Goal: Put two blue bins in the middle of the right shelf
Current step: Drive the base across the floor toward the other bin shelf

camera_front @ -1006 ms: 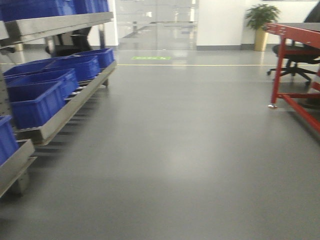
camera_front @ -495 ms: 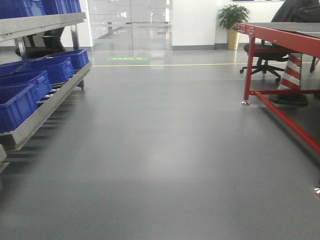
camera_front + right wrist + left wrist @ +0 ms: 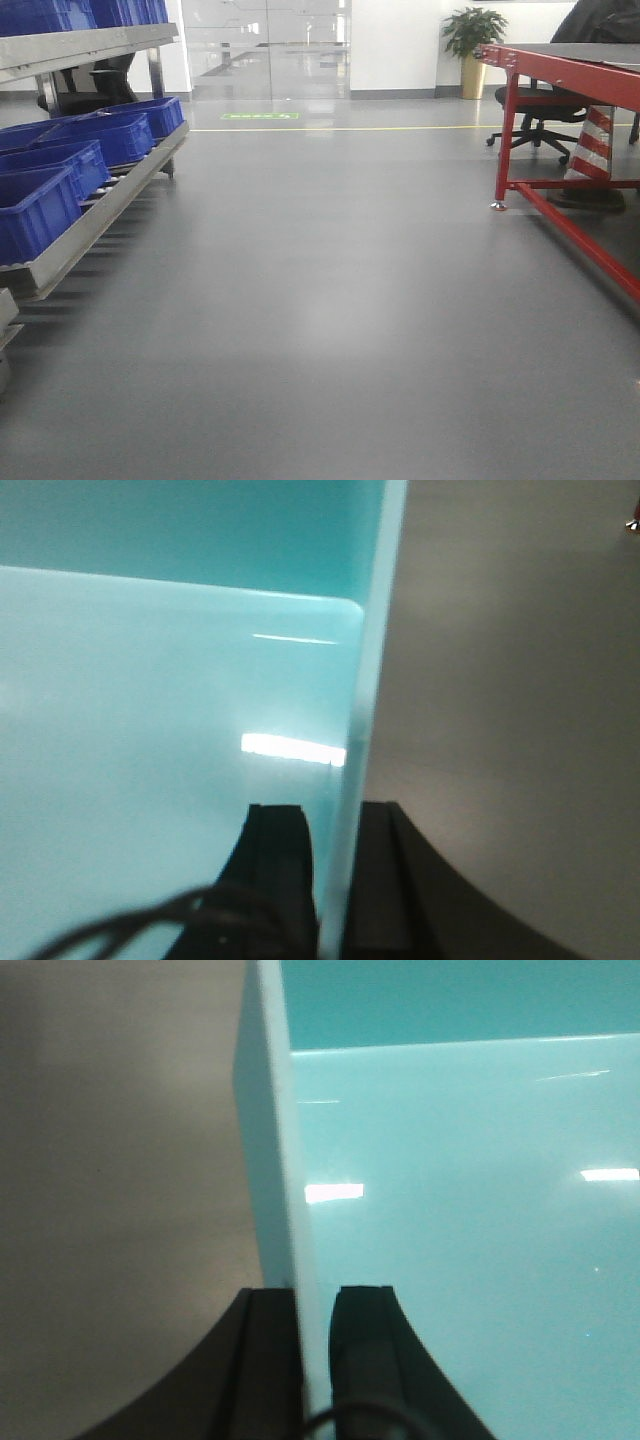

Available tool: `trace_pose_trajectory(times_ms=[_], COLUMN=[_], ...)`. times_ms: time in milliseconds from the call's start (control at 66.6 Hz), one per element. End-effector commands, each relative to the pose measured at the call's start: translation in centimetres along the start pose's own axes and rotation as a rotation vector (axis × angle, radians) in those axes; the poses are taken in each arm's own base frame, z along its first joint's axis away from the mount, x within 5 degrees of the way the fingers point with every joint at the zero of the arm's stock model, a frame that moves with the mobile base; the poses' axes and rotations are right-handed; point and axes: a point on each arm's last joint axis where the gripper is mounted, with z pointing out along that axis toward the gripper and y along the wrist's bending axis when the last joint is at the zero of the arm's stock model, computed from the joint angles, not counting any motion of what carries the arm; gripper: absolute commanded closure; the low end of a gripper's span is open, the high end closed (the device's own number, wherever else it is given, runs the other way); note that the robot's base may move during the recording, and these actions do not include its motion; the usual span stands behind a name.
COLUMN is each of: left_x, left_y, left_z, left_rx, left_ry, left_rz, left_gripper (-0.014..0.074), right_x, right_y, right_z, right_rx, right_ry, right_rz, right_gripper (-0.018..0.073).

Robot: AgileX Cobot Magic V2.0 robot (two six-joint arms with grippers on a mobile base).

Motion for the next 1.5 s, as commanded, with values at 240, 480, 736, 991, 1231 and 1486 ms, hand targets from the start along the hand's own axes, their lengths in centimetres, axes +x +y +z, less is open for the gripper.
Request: trace_pose_trajectory(times_ms=[240,480,736,991,1231,1486], left_x=[-0.66,-0.66,-0.66,-0.66,-0.66,-0.66], left_y=[-0.76,-0.76,-0.76,-0.76,-0.76,-0.76], left_z=[-1.15,-1.15,-1.15,-1.15,-1.15,-1.15], left_rx=[0.072,0.072,0.072,0.072,0.072,0.072], left_ry=[-0.062,-0.062,-0.062,-0.062,-0.062,-0.062], left_rz=[-0.014,-0.014,-0.014,-0.014,-0.014,-0.014], left_gripper=[0.0708,0.0708,0.0708,0.0708,0.0708,0.0708], right_x=[-0.72,-0.72,-0.72,-0.72,-0.72,-0.72], right_y=[0.11,0.11,0.11,0.11,0.11,0.11], right_z=[-0.62,-0.62,-0.62,-0.62,-0.62,-0.62], right_rx=[-0.011,-0.011,-0.011,-0.011,-0.011,-0.011], right_ry=[-0.066,-0.066,-0.066,-0.066,-0.066,-0.066], right_rz=[-0.014,-0.014,-0.014,-0.014,-0.014,-0.014], right_gripper=[0.0711,0.0711,0.0711,0.0711,0.0711,0.0711])
